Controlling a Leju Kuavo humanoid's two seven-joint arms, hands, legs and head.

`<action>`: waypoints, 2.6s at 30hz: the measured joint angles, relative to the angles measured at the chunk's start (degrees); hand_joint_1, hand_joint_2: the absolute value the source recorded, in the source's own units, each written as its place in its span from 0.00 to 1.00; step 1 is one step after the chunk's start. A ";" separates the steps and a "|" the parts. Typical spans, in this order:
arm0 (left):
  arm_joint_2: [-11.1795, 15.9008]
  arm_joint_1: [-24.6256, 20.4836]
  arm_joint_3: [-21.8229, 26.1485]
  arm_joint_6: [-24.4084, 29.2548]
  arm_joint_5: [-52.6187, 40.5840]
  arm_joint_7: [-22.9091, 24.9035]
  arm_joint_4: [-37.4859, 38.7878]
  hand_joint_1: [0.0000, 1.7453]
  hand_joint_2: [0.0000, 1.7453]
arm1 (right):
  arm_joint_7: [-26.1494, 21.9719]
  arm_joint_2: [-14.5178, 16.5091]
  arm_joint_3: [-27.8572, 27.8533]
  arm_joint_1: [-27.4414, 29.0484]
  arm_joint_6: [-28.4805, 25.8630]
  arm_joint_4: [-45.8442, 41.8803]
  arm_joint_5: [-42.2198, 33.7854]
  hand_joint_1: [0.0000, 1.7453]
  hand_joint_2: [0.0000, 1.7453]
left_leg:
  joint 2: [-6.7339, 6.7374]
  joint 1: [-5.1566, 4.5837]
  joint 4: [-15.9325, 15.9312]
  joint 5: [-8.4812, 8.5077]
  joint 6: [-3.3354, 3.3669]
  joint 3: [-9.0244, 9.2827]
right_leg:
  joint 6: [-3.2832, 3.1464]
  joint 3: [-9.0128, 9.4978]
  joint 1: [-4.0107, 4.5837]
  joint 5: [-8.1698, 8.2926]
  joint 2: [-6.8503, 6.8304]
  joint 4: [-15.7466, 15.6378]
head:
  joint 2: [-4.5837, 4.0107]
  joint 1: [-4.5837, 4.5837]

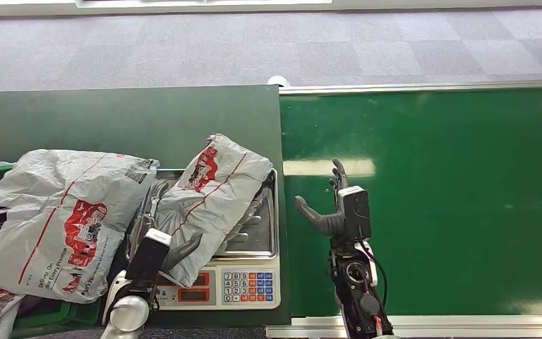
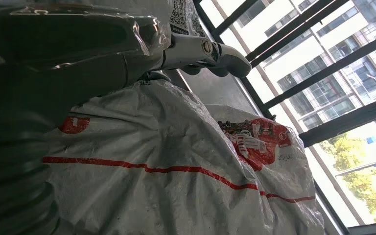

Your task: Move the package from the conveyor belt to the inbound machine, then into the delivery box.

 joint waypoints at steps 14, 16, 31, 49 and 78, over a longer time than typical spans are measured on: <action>0.21 -0.11 0.39 -0.63 0.11 0.02 0.86 0.62 1.00 | 0.64 0.31 0.17 -0.02 0.07 0.05 0.34 0.00 1.00 | 0.00 0.00 0.00 0.00 0.00 0.01 | 0.00 0.01 0.00 0.00 0.00 0.00 | 0.00 0.01; 0.23 -0.11 0.39 -0.56 -0.21 0.12 0.87 0.82 1.00 | 0.70 0.31 0.17 -0.02 0.08 0.08 0.40 0.00 1.00 | 0.00 0.00 0.00 0.00 0.00 0.01 | 0.00 0.01 0.00 0.00 0.00 0.00 | 0.00 0.01; 1.23 -3.10 -3.21 -2.42 -19.14 10.89 4.91 0.91 1.00 | 1.61 0.38 0.15 -0.07 0.75 0.22 1.29 0.00 1.00 | -0.14 -0.02 0.00 0.00 0.00 0.26 | 0.03 0.36 -0.03 -0.03 -0.21 0.00 | 0.00 0.00; 0.37 -1.14 -2.38 2.81 -0.03 -7.82 1.53 1.00 1.00 | 2.03 0.48 -0.07 0.37 1.09 -0.32 1.63 0.00 1.00 | -0.07 -0.04 0.00 0.00 0.00 0.22 | 0.02 0.25 -0.05 -0.03 -0.13 0.00 | 0.00 0.01; 3.40 4.66 -4.69 30.23 19.99 -19.50 -30.69 1.00 1.00 | -1.21 0.66 0.10 -3.03 0.40 4.90 -0.46 0.00 1.00 | -0.09 -0.02 -0.01 0.00 0.00 0.11 | 0.02 0.15 -0.02 -0.03 -0.14 0.00 | 0.00 0.01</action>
